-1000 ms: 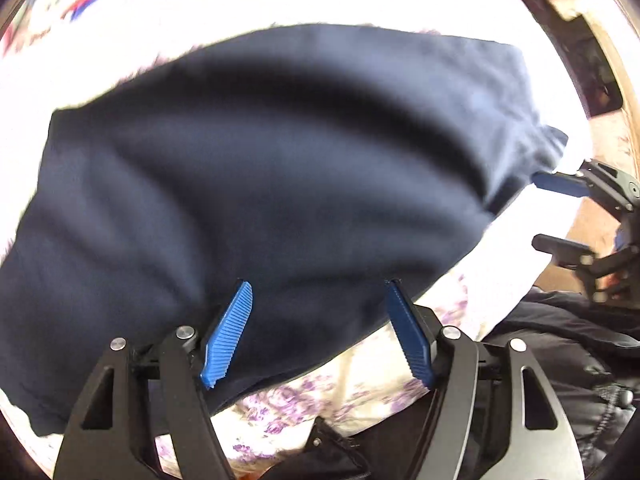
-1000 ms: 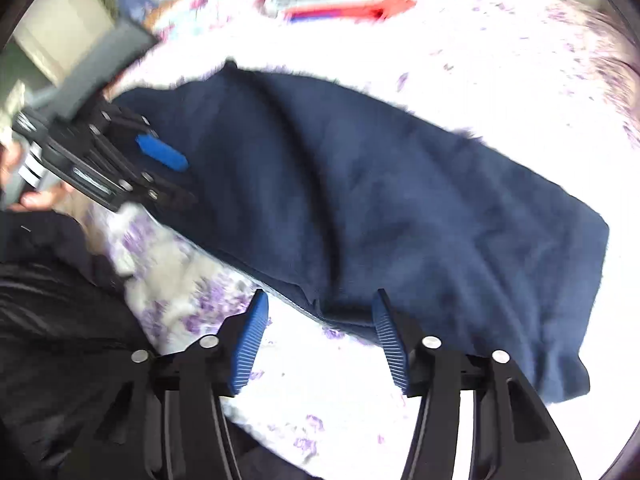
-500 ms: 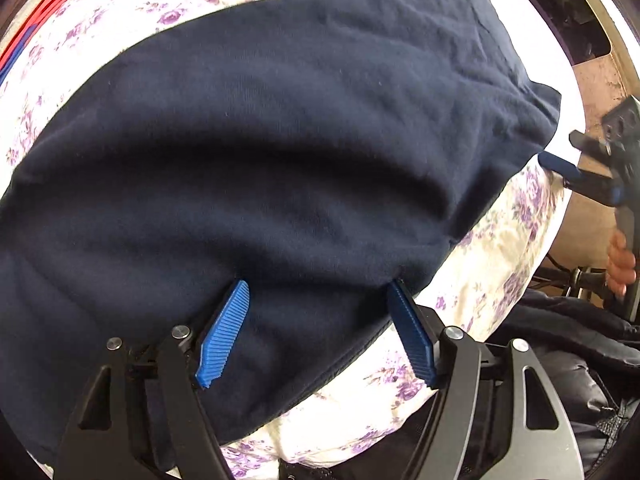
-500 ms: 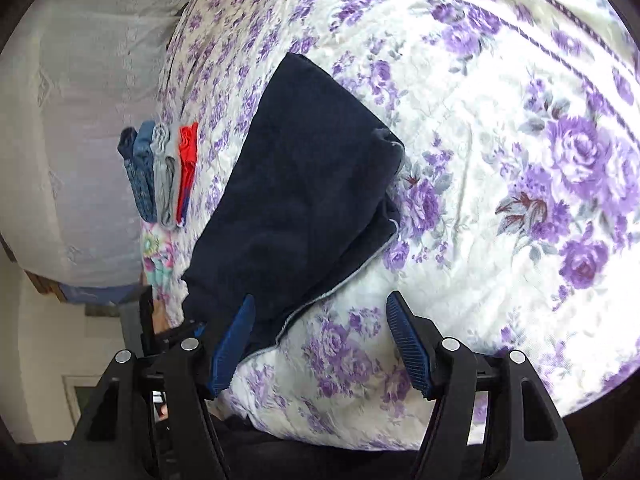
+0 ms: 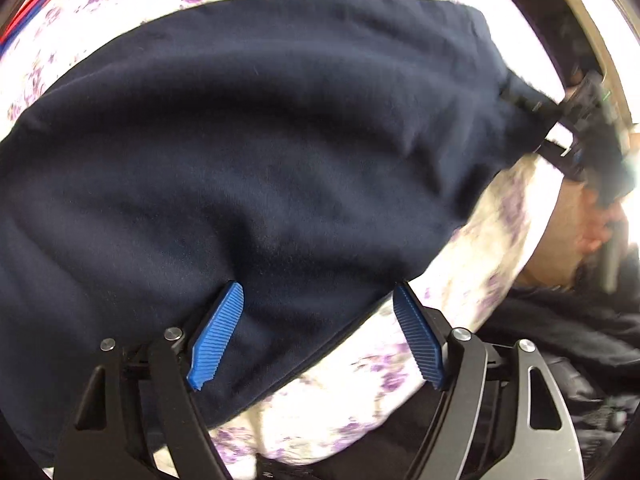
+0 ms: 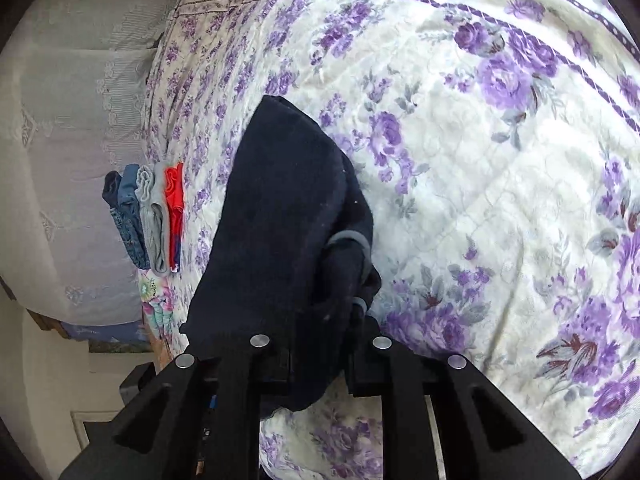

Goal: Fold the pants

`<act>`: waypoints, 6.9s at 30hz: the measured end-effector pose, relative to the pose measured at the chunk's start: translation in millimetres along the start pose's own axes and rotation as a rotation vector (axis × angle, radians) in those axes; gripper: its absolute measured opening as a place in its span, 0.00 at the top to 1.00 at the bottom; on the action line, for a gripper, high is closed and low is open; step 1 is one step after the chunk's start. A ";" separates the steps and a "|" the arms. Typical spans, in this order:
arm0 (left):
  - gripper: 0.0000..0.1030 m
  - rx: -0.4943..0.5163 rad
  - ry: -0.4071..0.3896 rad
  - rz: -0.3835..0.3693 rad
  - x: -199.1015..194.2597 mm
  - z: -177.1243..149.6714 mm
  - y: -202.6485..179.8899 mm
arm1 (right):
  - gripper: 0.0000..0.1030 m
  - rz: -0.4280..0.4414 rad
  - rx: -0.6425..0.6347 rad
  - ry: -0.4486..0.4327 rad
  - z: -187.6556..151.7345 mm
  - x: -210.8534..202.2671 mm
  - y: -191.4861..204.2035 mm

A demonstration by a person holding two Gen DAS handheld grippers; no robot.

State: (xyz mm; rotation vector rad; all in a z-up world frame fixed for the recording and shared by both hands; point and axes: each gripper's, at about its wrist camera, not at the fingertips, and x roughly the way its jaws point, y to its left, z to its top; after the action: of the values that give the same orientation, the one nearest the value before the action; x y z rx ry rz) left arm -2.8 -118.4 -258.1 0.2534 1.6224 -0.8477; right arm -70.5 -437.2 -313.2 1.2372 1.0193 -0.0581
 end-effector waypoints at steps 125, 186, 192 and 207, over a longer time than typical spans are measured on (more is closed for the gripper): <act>0.07 -1.081 -0.589 -0.007 -131.0 -238.1 331.2 | 0.45 -0.441 -1.472 0.445 -268.7 160.0 291.5; 0.12 -0.007 -0.305 -0.170 -76.9 -33.8 37.5 | 0.59 -0.344 -0.975 0.067 -119.1 38.0 213.9; 0.12 -0.141 -0.483 -0.183 -135.3 -64.6 78.3 | 0.58 -0.155 -1.131 0.093 -151.6 29.8 272.6; 0.13 -0.366 -0.401 -0.049 -90.7 -31.9 160.9 | 0.90 -0.429 -1.159 0.359 -166.9 86.5 211.5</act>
State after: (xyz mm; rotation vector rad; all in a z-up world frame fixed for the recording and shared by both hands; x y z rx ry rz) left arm 91.1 42.2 -235.4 -0.2046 1.3748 -0.5769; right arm -6.7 -182.7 -207.3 -0.0417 1.3142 0.3893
